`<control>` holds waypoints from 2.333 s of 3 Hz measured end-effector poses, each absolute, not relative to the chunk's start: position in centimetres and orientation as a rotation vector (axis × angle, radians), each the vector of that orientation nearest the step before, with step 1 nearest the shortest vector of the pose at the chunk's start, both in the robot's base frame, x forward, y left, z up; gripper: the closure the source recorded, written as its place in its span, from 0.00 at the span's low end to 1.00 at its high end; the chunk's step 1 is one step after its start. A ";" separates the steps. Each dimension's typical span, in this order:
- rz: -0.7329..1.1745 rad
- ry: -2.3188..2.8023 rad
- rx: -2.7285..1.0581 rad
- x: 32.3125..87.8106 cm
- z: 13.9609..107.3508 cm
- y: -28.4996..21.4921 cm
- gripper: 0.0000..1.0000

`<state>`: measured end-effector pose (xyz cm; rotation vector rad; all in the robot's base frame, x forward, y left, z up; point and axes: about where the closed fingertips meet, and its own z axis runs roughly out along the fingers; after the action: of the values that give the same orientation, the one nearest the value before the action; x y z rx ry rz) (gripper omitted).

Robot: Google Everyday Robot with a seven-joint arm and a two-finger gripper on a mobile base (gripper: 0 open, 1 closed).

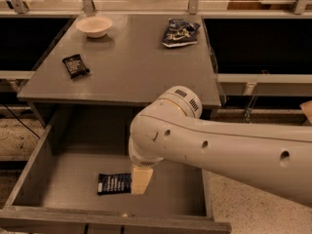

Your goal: Pick rxbar blueberry from top drawer and place on counter

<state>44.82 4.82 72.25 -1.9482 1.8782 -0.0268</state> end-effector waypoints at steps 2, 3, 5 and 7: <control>-0.021 1.890 -1.925 45.0 71.5 5.1 0.00; 0.035 1.883 -1.923 46.0 69.8 6.8 0.00; 0.114 1.873 -1.934 47.1 67.3 8.8 0.00; 0.187 1.844 -1.910 45.9 65.7 10.0 0.00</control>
Offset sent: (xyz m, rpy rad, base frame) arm 0.0028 0.0047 -0.0158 0.0224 0.0051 -0.0329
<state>45.94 9.96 65.69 -1.9097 1.8439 0.1867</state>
